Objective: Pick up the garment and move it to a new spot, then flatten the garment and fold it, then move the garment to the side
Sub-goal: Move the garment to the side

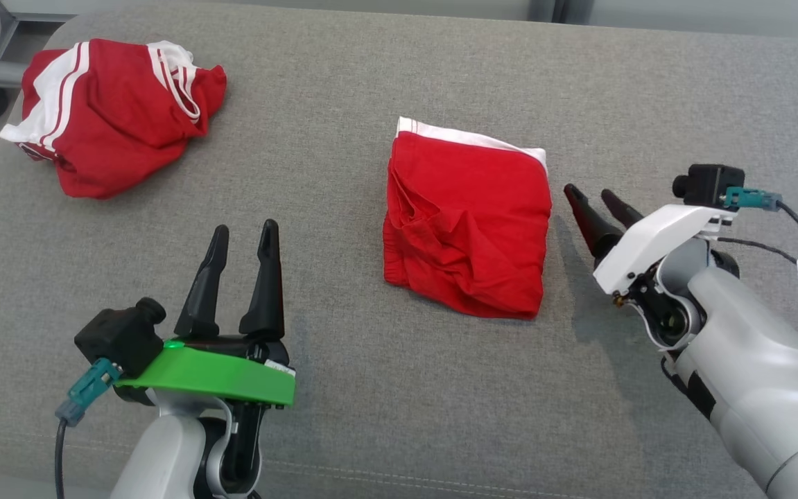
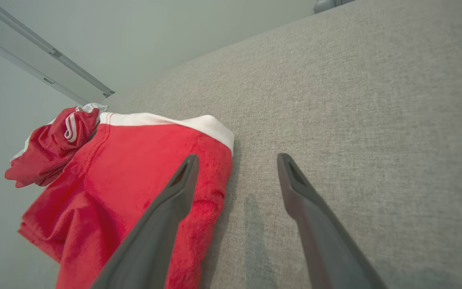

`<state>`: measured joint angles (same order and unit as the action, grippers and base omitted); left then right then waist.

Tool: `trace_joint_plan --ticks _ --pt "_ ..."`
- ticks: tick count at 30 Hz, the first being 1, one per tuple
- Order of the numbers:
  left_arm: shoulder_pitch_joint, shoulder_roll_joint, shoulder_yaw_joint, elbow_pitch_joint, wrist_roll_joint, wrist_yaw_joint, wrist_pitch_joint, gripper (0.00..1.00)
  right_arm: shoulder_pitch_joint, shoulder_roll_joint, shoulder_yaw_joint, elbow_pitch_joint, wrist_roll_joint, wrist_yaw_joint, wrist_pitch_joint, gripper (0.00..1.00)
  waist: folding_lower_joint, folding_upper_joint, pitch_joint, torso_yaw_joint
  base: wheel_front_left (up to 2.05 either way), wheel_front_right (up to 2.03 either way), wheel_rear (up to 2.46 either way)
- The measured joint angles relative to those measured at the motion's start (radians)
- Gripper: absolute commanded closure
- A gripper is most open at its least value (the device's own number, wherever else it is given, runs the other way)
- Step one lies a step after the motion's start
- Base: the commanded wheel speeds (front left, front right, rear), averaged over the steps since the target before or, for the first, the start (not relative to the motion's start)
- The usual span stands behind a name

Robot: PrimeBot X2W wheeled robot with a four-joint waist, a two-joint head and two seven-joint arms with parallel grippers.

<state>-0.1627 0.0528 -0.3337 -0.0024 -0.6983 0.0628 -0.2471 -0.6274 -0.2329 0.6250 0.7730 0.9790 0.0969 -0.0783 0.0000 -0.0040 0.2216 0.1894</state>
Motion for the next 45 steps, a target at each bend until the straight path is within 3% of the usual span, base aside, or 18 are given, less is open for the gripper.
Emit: trace_joint_plan --ticks 6,17,18,19,20,25,36,45 --pt "0.000 -0.001 -0.022 -0.001 0.015 0.000 0.009 0.00 0.027 0.041 -0.002 0.009 0.047 0.012 0.011 0.00 0.0000 0.0000 0.011 0.019 0.00 0.00 0.00" --pt "0.000 0.000 -0.016 -0.002 0.016 0.008 0.009 0.00 0.042 0.050 -0.010 0.030 0.091 0.017 0.045 0.00 0.0000 0.0000 0.024 0.059 0.00 0.00 0.00" --pt "0.000 0.000 -0.014 -0.003 0.016 0.009 0.009 0.00 0.041 0.050 -0.011 0.030 0.097 0.017 0.045 0.13 0.0000 0.0000 0.027 0.061 0.00 0.00 0.00" --pt "0.000 0.000 -0.010 -0.003 0.016 0.009 0.009 0.00 0.040 0.051 -0.010 0.030 0.097 0.019 0.046 0.13 0.0000 0.0000 0.028 0.063 0.00 0.00 0.00" --pt "0.000 0.000 -0.006 -0.003 0.016 0.009 0.009 0.00 0.039 0.050 -0.010 0.029 0.098 0.021 0.048 0.44 0.0000 0.0000 0.029 0.065 0.00 0.00 0.00" --pt "0.000 0.002 0.005 -0.005 0.016 0.010 0.009 0.00 0.033 0.050 -0.006 0.024 0.112 0.026 0.054 1.00 0.0000 0.0000 0.034 0.067 0.00 0.00 0.00" --pt "0.000 0.017 0.031 -0.010 0.017 0.018 0.009 0.00 0.009 0.032 0.033 -0.002 0.084 0.026 0.051 1.00 0.0000 0.0000 0.041 0.040 0.00 0.00 0.00" --pt "0.000 0.026 0.037 -0.039 0.025 0.021 0.009 0.00 -0.058 -0.119 0.077 -0.019 -0.009 0.026 0.047 1.00 0.0000 0.0000 0.043 -0.009 0.00 0.00 0.00"
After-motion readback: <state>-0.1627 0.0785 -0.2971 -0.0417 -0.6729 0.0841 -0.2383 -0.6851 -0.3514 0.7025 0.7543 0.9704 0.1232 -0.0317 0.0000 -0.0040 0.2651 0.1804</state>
